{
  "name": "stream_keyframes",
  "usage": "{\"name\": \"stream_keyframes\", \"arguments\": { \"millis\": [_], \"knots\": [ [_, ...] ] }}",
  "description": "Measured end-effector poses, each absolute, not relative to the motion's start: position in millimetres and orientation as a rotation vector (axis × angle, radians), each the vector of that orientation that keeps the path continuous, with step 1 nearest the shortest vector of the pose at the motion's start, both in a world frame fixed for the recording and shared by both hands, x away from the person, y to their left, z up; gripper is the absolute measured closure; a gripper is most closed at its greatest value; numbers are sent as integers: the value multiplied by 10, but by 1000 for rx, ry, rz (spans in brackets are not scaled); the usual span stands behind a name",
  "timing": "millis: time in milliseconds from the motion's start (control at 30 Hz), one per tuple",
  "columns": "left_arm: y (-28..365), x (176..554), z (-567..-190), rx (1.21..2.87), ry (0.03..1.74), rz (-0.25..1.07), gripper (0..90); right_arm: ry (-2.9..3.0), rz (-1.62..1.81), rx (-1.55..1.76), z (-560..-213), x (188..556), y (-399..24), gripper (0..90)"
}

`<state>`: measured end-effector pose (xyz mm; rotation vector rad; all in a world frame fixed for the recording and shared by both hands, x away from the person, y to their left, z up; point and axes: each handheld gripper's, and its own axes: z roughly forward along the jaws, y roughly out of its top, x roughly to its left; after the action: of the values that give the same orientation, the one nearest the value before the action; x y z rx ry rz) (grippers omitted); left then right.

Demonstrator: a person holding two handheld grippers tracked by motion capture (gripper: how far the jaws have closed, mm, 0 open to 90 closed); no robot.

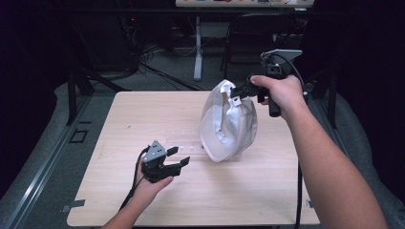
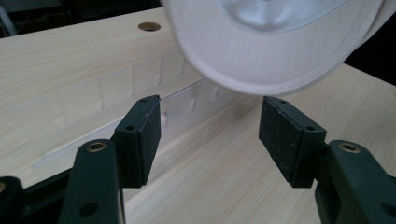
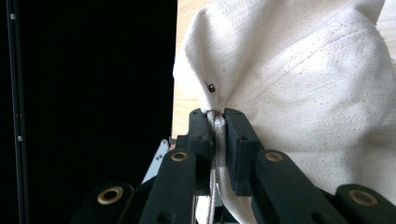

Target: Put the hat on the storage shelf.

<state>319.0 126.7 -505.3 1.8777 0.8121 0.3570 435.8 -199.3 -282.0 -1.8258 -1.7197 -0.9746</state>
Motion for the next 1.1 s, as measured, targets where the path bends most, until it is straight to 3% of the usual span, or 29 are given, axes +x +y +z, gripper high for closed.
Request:
{"name": "stream_keyframes", "arguments": {
  "millis": [500, 767, 967, 1100],
  "knots": [
    [685, 3218, -4977, 1923, 706, 321, 371, -1719, -997, -1815, -2855, 4430, -1842, 823],
    [346, 3165, -4916, 1973, 660, 423, 323, -1716, -1004, -1814, -2855, 4444, -1788, 824],
    [132, 3148, -4889, 1995, 661, 498, 400, -1716, -1002, -1805, -2860, 4446, -1752, 823],
    [61, 3137, -4877, 2028, 657, 578, 611, -1716, -998, -1806, -2871, 4448, -1744, 823]
  ]
}}
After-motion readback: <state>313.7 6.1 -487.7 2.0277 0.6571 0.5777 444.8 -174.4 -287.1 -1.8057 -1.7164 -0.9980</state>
